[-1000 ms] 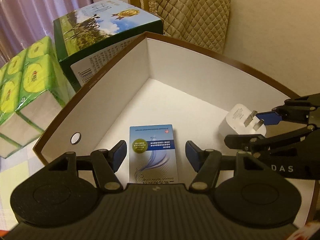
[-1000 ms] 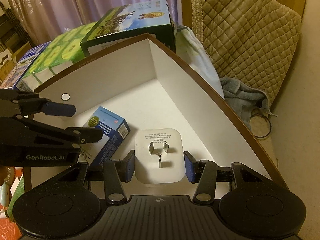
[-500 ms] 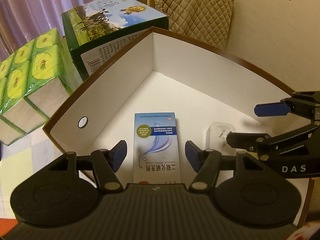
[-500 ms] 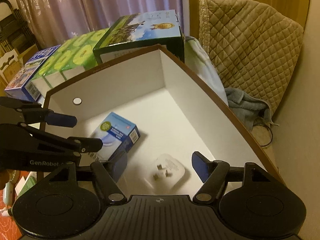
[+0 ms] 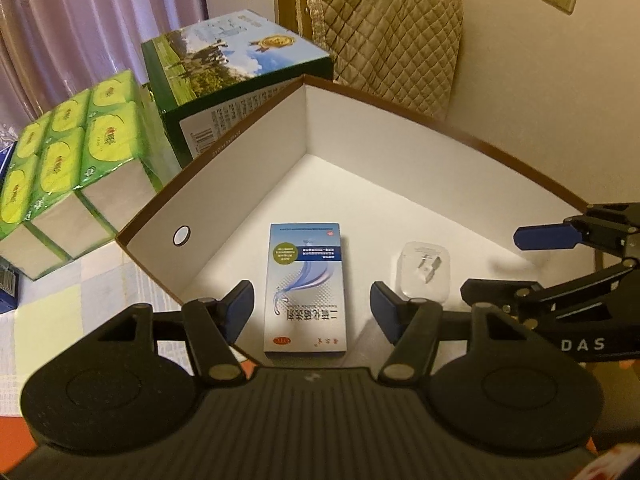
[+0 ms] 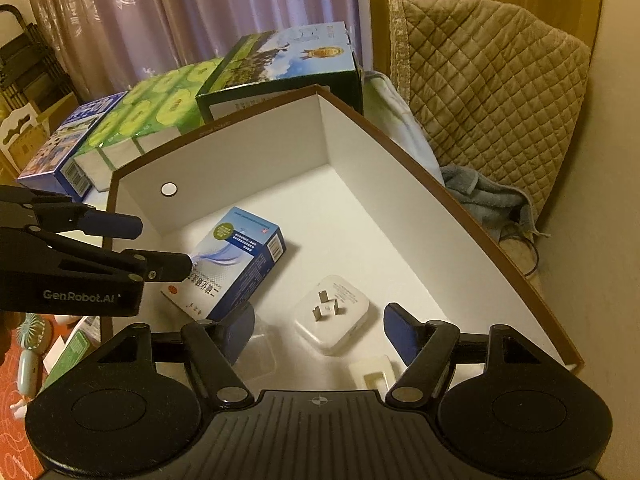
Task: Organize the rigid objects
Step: 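Withdraw both grippers from the brown box back over the table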
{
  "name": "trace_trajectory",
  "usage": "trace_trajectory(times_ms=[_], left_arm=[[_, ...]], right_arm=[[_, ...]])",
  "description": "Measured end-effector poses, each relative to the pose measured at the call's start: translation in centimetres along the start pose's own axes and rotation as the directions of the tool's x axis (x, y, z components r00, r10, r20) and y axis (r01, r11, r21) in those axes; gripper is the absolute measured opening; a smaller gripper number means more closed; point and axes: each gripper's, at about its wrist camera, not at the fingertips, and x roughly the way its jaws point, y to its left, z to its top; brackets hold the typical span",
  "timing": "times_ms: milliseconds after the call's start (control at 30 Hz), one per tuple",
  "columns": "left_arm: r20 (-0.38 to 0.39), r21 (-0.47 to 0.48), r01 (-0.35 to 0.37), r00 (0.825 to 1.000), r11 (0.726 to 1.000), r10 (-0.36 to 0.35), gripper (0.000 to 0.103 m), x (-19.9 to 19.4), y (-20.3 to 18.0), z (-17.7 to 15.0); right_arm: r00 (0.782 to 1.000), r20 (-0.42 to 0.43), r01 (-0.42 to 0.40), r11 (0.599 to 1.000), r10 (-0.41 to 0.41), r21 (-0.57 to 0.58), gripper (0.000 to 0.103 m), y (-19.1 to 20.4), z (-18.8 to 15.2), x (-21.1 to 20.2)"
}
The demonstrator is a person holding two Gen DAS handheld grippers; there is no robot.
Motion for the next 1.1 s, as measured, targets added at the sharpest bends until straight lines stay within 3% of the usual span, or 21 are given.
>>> trace_trajectory(times_ms=[367, 433, 633, 933, 1100], left_arm=[[0.059, -0.014, -0.023, 0.998, 1.0, 0.024, 0.062, -4.3, -1.1, -1.8], [0.067, -0.015, -0.035, 0.997, 0.999, 0.036, 0.068, -5.1, -1.3, -2.3], [0.089, -0.019, -0.043, 0.995, 0.999, 0.044, 0.069, -8.0, -1.4, -4.5], [0.137, -0.022, -0.054, 0.989, 0.998, 0.057, 0.073, -12.1, -0.1, -7.8], [0.157, -0.034, -0.031, 0.987, 0.999, 0.036, 0.073, -13.9, 1.4, -9.6]], right_arm=[[0.999, 0.043, -0.011, 1.0, 0.011, -0.003, 0.069, 0.6, -1.4, -3.1], [0.998, 0.049, -0.027, 1.0, 0.027, -0.004, 0.069, 0.8, -1.7, -3.8], [0.995, 0.076, -0.057, 0.998, 0.058, -0.003, 0.069, 1.5, -3.0, -5.7], [0.994, 0.092, -0.06, 0.998, 0.058, 0.02, 0.069, 3.6, -5.0, -8.1], [0.99, 0.094, -0.11, 0.993, 0.106, 0.033, 0.069, 5.6, -6.2, -9.2]])
